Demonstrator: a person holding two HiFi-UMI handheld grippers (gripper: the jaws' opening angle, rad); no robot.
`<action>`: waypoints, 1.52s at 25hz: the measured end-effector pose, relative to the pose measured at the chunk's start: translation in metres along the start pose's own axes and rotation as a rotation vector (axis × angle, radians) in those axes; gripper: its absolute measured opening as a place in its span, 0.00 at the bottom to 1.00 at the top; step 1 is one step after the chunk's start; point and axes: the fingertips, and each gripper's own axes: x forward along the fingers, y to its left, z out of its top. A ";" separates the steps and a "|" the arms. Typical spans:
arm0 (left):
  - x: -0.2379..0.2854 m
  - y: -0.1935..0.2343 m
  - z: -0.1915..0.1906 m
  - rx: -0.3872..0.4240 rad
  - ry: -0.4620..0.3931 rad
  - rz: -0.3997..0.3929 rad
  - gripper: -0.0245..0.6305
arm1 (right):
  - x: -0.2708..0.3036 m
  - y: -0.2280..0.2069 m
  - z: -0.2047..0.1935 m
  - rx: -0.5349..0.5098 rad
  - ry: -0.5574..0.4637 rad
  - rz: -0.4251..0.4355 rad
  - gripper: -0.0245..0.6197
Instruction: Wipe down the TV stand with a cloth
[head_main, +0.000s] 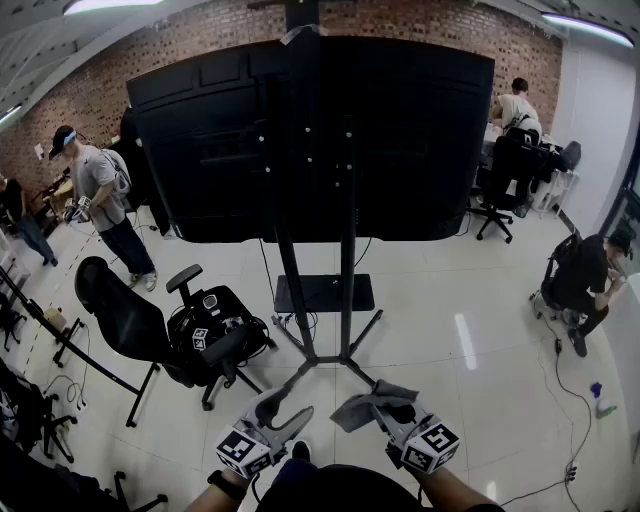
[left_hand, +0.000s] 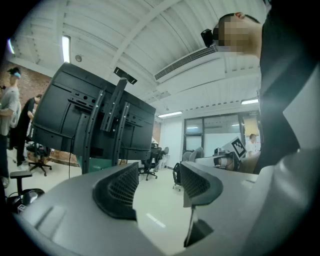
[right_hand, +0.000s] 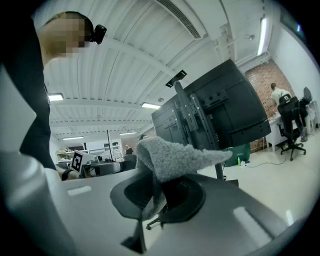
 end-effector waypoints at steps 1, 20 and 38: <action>0.004 0.005 0.002 -0.003 -0.004 0.005 0.48 | 0.005 -0.002 0.001 0.000 -0.002 0.002 0.08; 0.089 0.188 0.061 0.016 -0.034 -0.113 0.48 | 0.186 -0.072 0.071 -0.059 -0.072 -0.084 0.08; 0.144 0.265 0.169 0.203 -0.154 -0.235 0.48 | 0.290 -0.095 0.198 -0.293 -0.181 -0.057 0.08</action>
